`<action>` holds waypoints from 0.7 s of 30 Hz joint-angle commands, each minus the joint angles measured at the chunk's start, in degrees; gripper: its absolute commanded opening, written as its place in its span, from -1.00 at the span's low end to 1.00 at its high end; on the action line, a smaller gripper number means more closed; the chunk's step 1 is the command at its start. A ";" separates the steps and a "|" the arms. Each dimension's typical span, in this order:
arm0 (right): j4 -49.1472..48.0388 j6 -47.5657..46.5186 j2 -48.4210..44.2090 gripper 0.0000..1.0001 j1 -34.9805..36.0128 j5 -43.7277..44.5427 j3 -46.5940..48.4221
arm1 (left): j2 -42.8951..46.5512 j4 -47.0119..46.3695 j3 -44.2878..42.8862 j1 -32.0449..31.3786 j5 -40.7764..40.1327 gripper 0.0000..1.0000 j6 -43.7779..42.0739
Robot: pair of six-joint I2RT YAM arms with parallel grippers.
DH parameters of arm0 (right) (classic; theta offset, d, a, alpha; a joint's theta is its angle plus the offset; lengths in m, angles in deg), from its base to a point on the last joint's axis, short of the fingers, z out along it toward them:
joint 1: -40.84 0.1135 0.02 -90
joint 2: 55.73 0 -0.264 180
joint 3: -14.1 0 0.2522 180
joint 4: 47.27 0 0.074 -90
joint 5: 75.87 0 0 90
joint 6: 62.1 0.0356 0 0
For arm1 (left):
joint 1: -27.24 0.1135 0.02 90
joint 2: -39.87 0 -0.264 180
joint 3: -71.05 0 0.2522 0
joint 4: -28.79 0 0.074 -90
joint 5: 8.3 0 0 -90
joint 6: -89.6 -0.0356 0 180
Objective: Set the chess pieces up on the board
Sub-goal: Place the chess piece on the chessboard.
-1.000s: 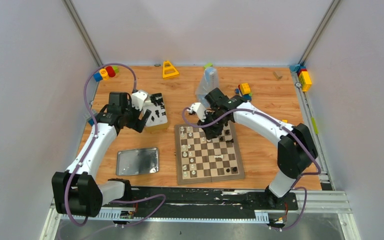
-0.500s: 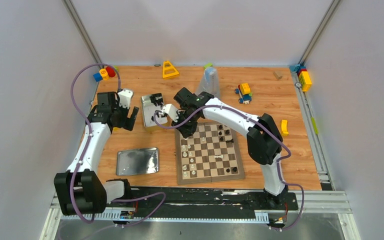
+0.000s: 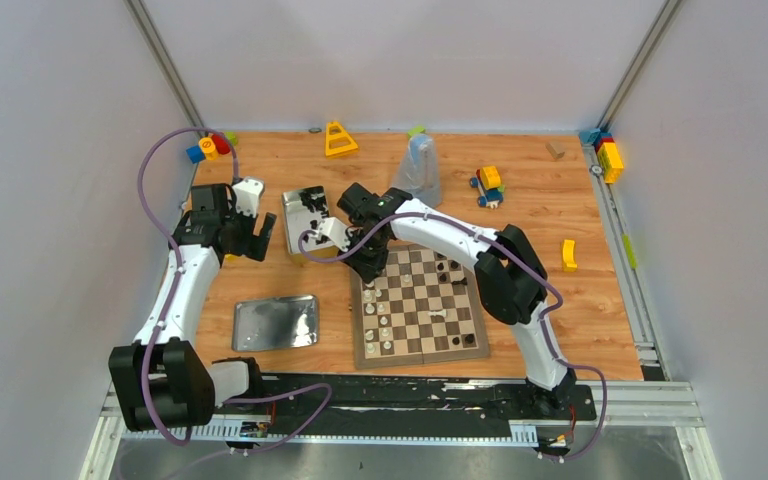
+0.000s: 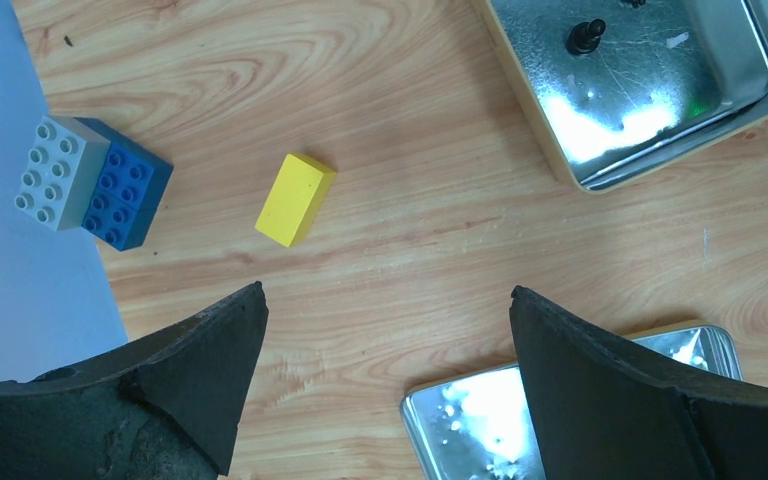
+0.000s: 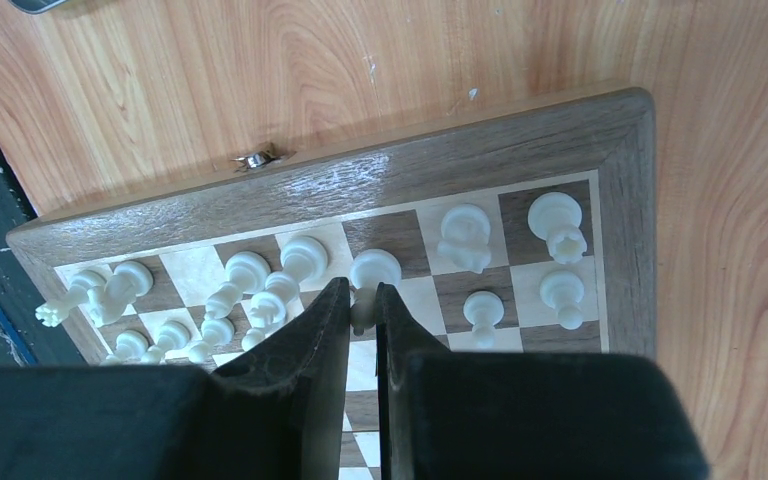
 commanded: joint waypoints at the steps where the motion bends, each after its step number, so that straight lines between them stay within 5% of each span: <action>1: 0.22 -1.14 0.61 -0.87 0.77 0.09 2.97 | -0.14 -0.50 -1.54 0.68 1.38 0.97 0.97; 21: 0.37 -1.56 2.07 -0.86 1.46 0.71 2.94 | -0.11 -0.62 -1.10 0.73 2.36 0.96 0.51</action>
